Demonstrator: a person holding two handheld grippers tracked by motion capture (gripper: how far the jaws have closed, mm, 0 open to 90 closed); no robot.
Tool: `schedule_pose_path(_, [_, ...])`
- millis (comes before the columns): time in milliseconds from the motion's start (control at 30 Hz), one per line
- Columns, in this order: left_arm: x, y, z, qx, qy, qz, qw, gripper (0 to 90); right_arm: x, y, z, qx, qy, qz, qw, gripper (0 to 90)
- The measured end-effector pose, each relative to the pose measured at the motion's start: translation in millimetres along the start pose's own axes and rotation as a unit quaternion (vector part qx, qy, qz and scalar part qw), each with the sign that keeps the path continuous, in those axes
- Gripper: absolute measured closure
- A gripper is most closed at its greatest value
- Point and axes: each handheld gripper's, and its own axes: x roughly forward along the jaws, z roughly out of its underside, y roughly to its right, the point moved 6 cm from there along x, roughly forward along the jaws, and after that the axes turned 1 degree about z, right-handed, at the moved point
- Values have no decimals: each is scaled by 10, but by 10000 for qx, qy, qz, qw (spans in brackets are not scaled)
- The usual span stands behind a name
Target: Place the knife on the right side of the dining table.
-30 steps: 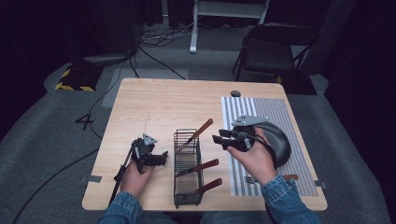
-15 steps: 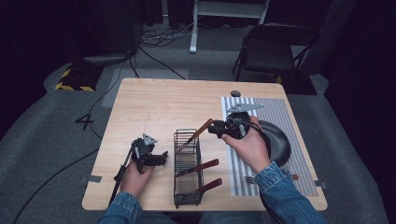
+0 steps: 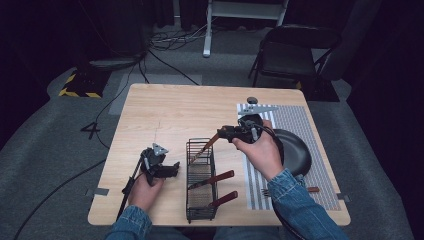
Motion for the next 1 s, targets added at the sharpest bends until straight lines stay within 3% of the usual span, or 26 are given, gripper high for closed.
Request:
schedule_pose_path(133, [0, 0, 0, -3, 0, -4, 10000, 135, 3, 10, -18, 76, 19, -23, 10000, 712])
schedule_pose_path(233, [0, 0, 0, -1, 0, -3, 10000, 135, -11, -25, -33, 124, 59, -184, 9997, 735])
schedule_pose_path(333, [0, 0, 0, -2, 1, -3, 10000, 135, -29, -67, -61, 11, 142, -290, 9995, 768])
schedule_pose_path(400, [-1, -2, 0, 11, -2, -12, 10000, 136, -63, -130, -102, -46, 278, -512, 9983, 805])
schedule_pose_path(700, [-1, -2, 0, 9, 0, -13, 10000, 136, -211, -216, -260, -442, 391, -361, 9976, 809])
schedule_pose_path(1000, [-1, -2, 0, 10, 1, -12, 10000, 136, -413, -222, -409, -354, 412, -441, 9975, 810])
